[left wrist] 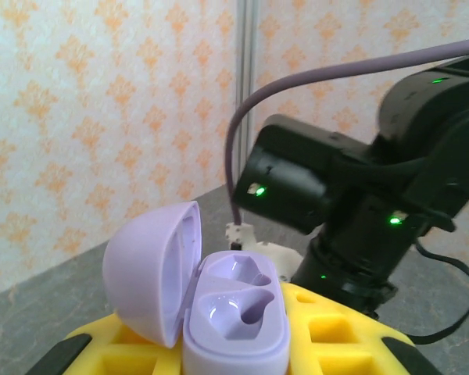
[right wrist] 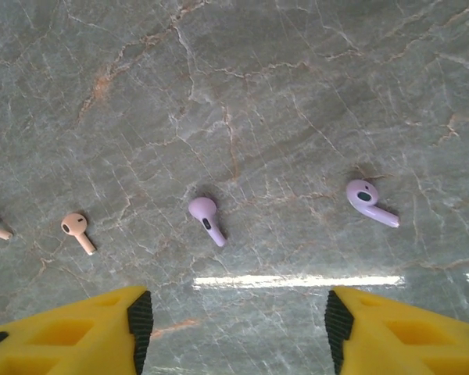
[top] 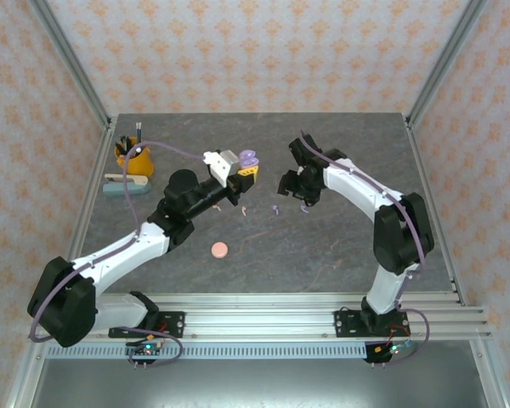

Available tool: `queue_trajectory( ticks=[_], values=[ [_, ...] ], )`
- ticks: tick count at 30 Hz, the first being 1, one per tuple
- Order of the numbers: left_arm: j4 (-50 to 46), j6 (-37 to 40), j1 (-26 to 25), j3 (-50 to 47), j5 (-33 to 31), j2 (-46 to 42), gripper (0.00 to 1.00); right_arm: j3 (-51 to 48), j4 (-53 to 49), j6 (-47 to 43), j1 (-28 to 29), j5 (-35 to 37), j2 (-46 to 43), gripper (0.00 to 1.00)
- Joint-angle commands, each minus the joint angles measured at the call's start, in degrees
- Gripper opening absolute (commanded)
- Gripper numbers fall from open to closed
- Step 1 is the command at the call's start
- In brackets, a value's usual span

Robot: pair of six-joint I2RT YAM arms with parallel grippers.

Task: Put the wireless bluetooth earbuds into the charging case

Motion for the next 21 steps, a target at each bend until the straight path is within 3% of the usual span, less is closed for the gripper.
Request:
queue_trajectory(
  ticks=[1, 9, 21],
  values=[
    [3.18, 5.25, -1.90, -0.64, -1.29, -2.33, 0.00, 3.37, -1.83, -1.25, 0.83, -0.13, 2.60, 0.59],
    [10.24, 7.54, -4.73, -1.33, -10.23, -1.05, 0.00, 6.02, -3.50, -1.39, 1.92, -0.48, 6.48, 0.54],
    [18.15, 4.17, -4.23, -2.00, -10.82, 3.21, 0.00, 7.55, -5.80, -6.56, 4.45, 0.39, 12.14, 0.51]
  ],
)
